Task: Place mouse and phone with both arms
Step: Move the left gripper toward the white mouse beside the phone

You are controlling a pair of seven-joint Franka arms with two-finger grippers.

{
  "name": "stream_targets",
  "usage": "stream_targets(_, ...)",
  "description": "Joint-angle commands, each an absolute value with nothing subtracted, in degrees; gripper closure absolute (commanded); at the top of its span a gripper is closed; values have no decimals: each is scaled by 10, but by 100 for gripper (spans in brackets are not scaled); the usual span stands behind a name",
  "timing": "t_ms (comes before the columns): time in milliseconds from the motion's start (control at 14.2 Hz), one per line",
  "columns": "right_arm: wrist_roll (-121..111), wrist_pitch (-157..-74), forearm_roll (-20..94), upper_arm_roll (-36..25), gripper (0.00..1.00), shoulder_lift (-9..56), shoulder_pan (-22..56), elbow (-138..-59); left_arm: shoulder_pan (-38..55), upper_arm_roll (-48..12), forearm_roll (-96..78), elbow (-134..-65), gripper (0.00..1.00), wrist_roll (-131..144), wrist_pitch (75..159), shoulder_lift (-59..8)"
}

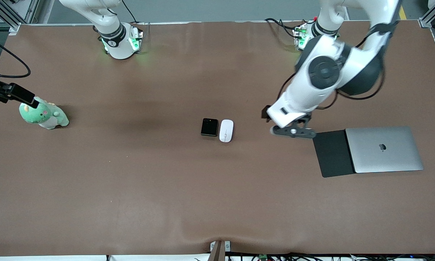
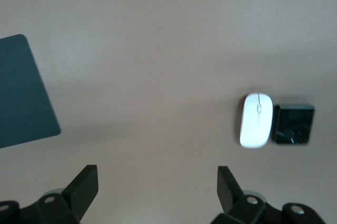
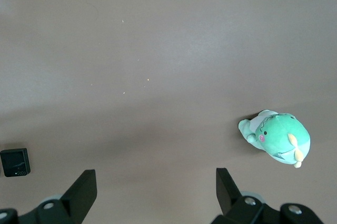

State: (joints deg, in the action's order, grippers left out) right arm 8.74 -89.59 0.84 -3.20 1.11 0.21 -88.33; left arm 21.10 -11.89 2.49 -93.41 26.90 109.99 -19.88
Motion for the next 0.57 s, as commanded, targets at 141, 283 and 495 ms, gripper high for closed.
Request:
stream_targets(141,91,-897,2,-30,0,11,-1,-883,262,-119,54,-925,0,323,1153,-283)
stream_targets(283,91,-897,2,-30,0,11,-1,-883,269,-120,49,-925,0,327,1166,-304)
stream_targets(495,91,-897,2,-30,0,11,-3,-883,299,-121,50,-925,0,360,1212,-342)
